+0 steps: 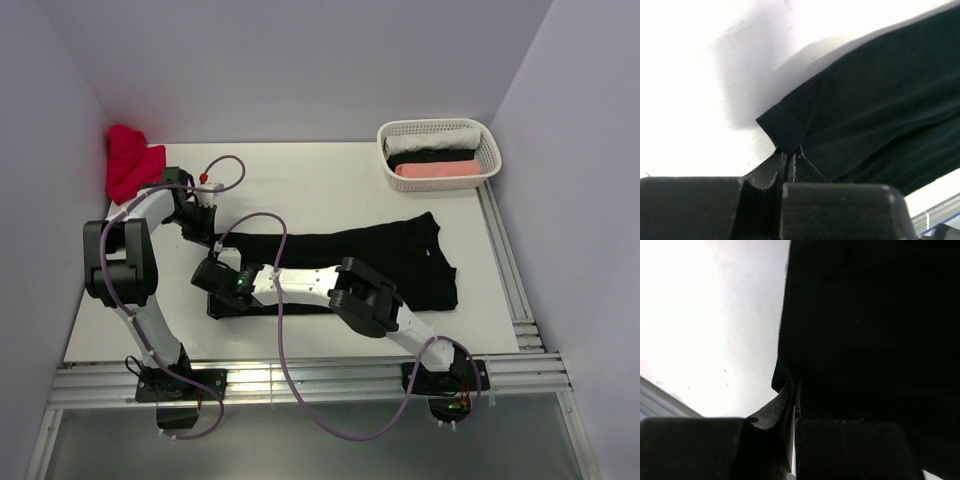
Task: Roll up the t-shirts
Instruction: Roll the tshirt
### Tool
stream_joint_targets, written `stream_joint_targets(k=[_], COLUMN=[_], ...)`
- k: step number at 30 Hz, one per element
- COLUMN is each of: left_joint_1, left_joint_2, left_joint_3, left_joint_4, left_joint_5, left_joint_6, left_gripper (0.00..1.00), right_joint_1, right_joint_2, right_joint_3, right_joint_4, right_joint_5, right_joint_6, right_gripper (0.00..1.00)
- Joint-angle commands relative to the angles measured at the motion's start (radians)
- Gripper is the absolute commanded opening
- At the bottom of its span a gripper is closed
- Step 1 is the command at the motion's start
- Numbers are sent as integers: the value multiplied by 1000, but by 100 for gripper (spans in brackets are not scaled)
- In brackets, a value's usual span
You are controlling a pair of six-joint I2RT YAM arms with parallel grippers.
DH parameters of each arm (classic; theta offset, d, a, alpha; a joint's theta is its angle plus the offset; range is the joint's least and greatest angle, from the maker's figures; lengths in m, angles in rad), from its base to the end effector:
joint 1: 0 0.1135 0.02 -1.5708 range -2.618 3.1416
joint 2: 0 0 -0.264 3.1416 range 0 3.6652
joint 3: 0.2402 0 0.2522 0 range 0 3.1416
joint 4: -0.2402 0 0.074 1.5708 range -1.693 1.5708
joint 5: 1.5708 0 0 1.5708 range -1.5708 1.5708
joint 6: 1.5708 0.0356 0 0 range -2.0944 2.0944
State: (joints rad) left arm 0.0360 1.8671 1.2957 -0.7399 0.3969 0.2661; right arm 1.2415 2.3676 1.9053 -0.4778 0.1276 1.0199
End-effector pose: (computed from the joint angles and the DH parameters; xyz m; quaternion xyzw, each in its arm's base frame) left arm 0.3633 -0.0007 0.1807 0.1369 0.9628 -0.1742 0.1548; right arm 0.1722 0.4899 0.1542 -0.0852 0.9451 0.2542 0.1867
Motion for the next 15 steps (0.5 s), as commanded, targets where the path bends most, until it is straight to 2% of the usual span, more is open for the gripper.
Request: stream_joint_targets(k=[1,8,15], left_joint_1=[-1,-71,-96], left_joint_2=[-17,-6,-11], left_joint_3=[23,53,86], left_joint_4=[17,37,25], left_joint_5=[-78,-177,-196], left_joint_6=[-25,-71,-88], left_gripper=[0,1,6], right_joint_1=[10,-22,-57], right_joint_2=[-99,-197,-261], right_joint_3=[-70,-182,-287], right_joint_4=[99,220,309], right_joint_5=[-43,-39,-39], right_joint_6=[22,49,97], right_gripper=[0,0,0])
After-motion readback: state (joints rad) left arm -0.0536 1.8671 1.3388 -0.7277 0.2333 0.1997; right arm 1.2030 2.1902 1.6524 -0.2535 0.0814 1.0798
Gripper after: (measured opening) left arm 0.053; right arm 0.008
